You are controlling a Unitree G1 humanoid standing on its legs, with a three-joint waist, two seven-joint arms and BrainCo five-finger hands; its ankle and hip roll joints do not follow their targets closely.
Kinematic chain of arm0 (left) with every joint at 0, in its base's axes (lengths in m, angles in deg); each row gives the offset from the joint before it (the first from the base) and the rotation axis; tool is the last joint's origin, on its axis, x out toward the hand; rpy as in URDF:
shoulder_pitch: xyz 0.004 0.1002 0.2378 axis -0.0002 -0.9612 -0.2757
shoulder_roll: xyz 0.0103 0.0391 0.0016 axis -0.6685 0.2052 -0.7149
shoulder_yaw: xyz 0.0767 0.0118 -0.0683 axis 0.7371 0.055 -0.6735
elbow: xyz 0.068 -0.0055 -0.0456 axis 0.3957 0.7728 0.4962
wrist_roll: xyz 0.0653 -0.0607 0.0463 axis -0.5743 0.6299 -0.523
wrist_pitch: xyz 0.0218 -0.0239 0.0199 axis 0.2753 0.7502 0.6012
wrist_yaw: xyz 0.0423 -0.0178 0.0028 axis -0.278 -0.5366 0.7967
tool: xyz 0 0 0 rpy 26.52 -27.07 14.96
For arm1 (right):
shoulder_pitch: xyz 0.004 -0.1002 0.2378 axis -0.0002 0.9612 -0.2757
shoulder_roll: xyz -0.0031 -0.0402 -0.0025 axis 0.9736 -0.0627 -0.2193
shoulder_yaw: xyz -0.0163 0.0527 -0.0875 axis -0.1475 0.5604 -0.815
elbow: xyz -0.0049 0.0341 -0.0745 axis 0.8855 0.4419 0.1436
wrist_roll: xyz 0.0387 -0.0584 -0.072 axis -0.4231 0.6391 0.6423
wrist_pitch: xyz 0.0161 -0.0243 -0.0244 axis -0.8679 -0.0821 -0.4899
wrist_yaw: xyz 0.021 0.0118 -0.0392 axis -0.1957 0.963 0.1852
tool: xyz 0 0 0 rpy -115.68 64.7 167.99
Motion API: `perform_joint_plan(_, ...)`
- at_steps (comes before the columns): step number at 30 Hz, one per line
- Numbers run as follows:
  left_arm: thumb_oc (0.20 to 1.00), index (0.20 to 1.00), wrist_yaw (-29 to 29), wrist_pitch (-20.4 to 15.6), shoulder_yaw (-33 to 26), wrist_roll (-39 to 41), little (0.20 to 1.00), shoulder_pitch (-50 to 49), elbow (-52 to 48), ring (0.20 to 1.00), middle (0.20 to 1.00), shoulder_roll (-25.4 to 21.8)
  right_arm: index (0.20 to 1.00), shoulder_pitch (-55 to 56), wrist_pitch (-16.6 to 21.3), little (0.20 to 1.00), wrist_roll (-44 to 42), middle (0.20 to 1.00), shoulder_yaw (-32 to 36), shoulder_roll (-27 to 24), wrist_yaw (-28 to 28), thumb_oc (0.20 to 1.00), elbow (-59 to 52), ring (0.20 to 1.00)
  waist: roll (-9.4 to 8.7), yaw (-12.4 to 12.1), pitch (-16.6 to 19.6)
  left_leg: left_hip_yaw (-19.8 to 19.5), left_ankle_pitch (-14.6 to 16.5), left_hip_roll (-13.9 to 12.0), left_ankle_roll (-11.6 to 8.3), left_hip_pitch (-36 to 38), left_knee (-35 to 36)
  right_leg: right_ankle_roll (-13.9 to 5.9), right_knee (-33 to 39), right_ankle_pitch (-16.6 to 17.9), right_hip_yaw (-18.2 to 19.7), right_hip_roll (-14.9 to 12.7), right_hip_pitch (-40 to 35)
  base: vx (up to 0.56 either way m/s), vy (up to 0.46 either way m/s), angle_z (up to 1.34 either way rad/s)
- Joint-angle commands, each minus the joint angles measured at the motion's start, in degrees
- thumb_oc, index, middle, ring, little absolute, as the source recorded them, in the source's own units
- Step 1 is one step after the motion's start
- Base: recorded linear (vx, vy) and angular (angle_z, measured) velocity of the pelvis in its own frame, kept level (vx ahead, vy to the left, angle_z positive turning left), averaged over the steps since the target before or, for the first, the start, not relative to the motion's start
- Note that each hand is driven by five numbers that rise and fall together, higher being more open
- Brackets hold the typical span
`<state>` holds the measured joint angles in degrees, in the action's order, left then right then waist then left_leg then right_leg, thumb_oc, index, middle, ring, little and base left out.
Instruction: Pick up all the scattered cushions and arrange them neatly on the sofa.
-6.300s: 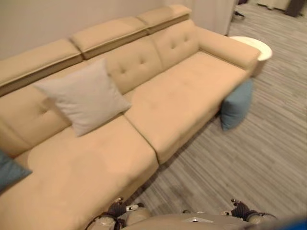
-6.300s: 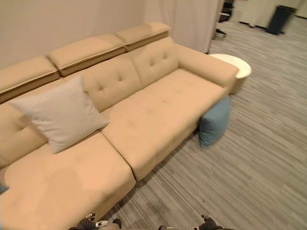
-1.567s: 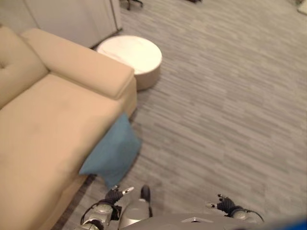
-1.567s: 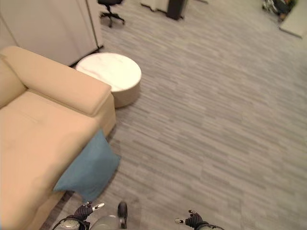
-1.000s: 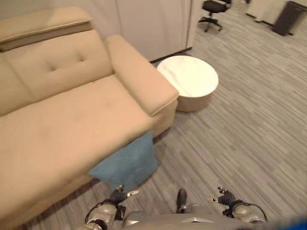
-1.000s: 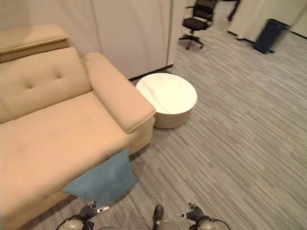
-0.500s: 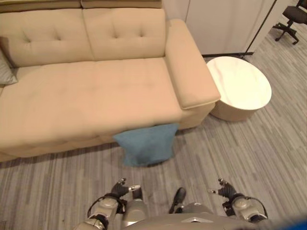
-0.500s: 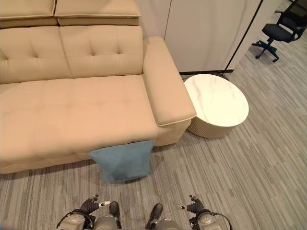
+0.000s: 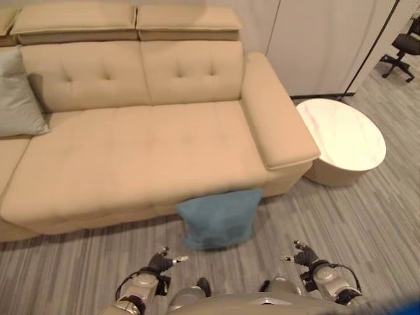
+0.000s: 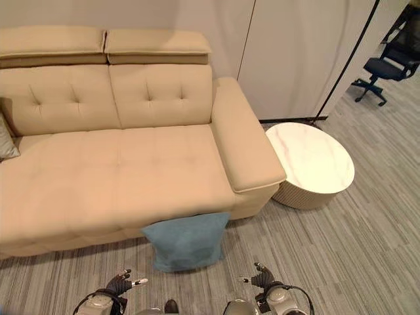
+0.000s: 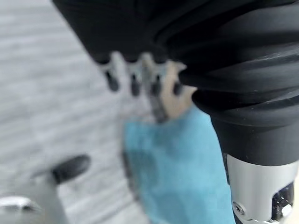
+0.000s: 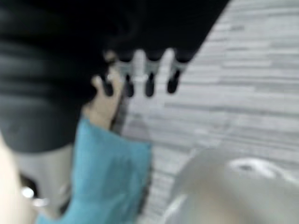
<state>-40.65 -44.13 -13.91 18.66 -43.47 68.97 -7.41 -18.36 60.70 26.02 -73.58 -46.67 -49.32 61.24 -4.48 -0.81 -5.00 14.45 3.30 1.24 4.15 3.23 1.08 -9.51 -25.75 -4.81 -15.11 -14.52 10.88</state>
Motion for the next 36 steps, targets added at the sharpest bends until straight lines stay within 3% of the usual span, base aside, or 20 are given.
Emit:
perform_joint_plan(1,1.0,1.0,-0.4,-0.6,0.2,-1.1,1.0,1.4,0.6,1.0,1.0,-0.5,1.0,-1.7,0.7,1.0,0.4,1.0,-0.4,-1.0,0.4,1.0,0.4,1.0,-0.65,-0.2,-3.0,-4.8,-2.9,-1.4,-4.52,-3.3,-0.6,0.55,15.1,6.1,1.0,6.4,-5.1,0.1,-0.002,0.32)
perform_joint_plan(5,1.0,1.0,-0.2,-0.7,-0.4,-1.3,1.0,1.7,1.2,1.0,1.0,-0.5,1.0,-1.8,0.7,1.0,0.3,1.0,-0.6,-0.8,0.2,1.0,0.6,1.0,-1.42,0.5,-3.3,-6.3,-2.8,-0.3,-4.92,-2.0,0.6,0.15,21.0,8.4,0.6,8.8,-2.7,0.14,-0.008,0.19)
perform_joint_plan(7,1.0,1.0,-0.3,-0.9,-0.3,-1.3,1.0,1.6,1.3,1.0,1.0,-0.3,1.0,-1.4,0.8,1.0,0.3,1.0,-0.3,-0.9,0.1,1.0,1.0,1.0,-1.47,1.0,-3.4,-7.5,-2.4,0.1,-5.01,-1.9,0.1,0.02,21.6,8.4,2.0,9.0,-3.2,0.15,-0.027,0.41)
perform_joint_plan(8,1.0,1.0,-0.5,-0.9,0.2,-1.4,1.0,1.4,1.4,1.0,1.0,0.2,1.0,-0.9,0.8,1.0,0.2,1.0,0.0,-1.4,0.2,1.0,1.2,1.0,-1.51,1.5,-3.1,-8.2,-1.7,0.7,-5.18,-2.1,-1.0,0.67,22.3,8.0,4.6,10.1,-4.4,0.13,-0.03,0.53)
perform_joint_plan(10,1.0,1.0,-0.6,-0.9,0.4,-1.4,1.0,1.1,1.4,1.0,1.0,0.5,1.0,-0.5,0.8,1.0,0.0,1.0,0.5,-1.6,0.3,1.0,1.3,1.0,-1.46,1.6,-2.9,-8.1,-1.2,0.7,-5.73,-2.1,-2.0,0.82,22.9,7.9,3.3,9.9,-5.3,0.11,-0.04,0.7)
perform_joint_plan(13,1.0,1.0,-1.0,-0.7,1.5,-1.9,1.0,1.1,1.3,1.0,1.0,1.1,1.0,0.3,1.0,1.0,-0.6,1.0,1.1,-2.5,0.5,1.0,1.0,1.0,-1.6,2.9,-3.0,-5.7,0.2,-0.2,-7.49,-3.7,-7.5,1.71,24.6,7.7,1.6,9.5,-7.3,0.09,-0.076,0.62)
perform_joint_plan(14,1.0,1.0,-0.9,-0.6,1.2,-1.4,1.0,1.0,1.3,1.0,1.0,1.4,1.0,0.2,1.1,1.0,-0.8,1.0,0.7,-2.6,0.4,1.0,1.0,1.0,-1.78,2.8,-3.2,-5.1,0.7,-1.1,-8.43,-4.9,-11.7,2.39,25.8,7.5,0.9,9.6,-9.0,0.06,-0.061,0.92)
perform_joint_plan(16,1.0,1.0,-0.9,-0.6,1.2,-1.4,1.0,0.9,1.3,1.0,1.0,1.4,1.0,0.2,1.2,1.0,-0.8,1.0,0.6,-2.7,0.5,1.0,1.0,1.0,-1.81,2.4,-3.3,-5.7,0.2,-1.6,-8.8,-5.6,-13.2,2.63,26.3,7.4,1.0,9.8,-9.7,0.04,-0.019,0.4)
perform_joint_plan(18,1.0,1.0,-0.5,-0.6,1.1,-1.0,1.0,0.7,1.1,1.0,1.0,1.3,1.0,-0.2,1.1,1.0,-0.8,1.0,0.0,-2.8,0.5,1.0,0.7,1.0,-1.9,1.9,-3.4,-5.2,-1.2,-4.5,-8.81,-6.7,-9.6,2.12,28.0,7.3,0.6,9.2,-10.7,0.02,0.053,-0.04)
perform_joint_plan(23,1.0,1.0,0.1,-0.7,1.3,-0.8,1.0,0.7,1.3,1.0,1.0,0.9,1.0,-0.7,1.2,1.0,-1.1,1.0,-0.2,-2.8,0.6,1.0,0.4,1.0,-1.68,1.1,-3.0,-8.1,-4.5,-6.1,-9.3,-8.8,-6.0,1.96,27.8,6.6,1.5,8.9,-10.6,0.07,0.081,-0.02)
perform_joint_plan(27,1.0,1.0,-0.3,-0.8,1.7,-1.5,1.0,0.4,1.3,1.0,1.0,0.8,1.0,-1.0,0.8,1.0,-0.1,1.0,-0.1,-2.6,0.4,1.0,0.6,1.0,-1.18,1.1,-2.9,-9.1,-3.1,-3.7,-8.11,-7.6,-5.3,1.31,25.6,6.6,3.4,7.3,-10.0,0.11,0.189,-0.23)
perform_joint_plan(31,1.0,1.0,0.2,-1.0,1.4,-1.1,1.0,0.7,0.8,1.0,1.0,0.2,1.0,-2.0,0.9,1.0,-0.3,1.0,-0.1,-2.2,0.6,1.0,-0.7,1.0,-0.93,0.8,-3.7,-7.5,-2.2,-2.9,-6.93,-7.9,-5.8,0.55,22.8,6.4,4.4,5.7,-8.1,0.05,0.189,-0.16)
perform_joint_plan(36,1.0,1.0,4.4,-3.5,-0.5,4.4,1.0,5.0,-5.1,1.0,1.0,-2.6,1.0,-4.9,2.7,1.0,-2.7,1.0,0.3,-2.7,3.3,1.0,-5.4,1.0,-1.03,0.3,-8.7,-6.9,-1.0,-1.7,-6.02,-13.6,-10.4,0.4,17.3,6.6,4.2,3.5,-1.4,-0.13,0.106,-0.16)
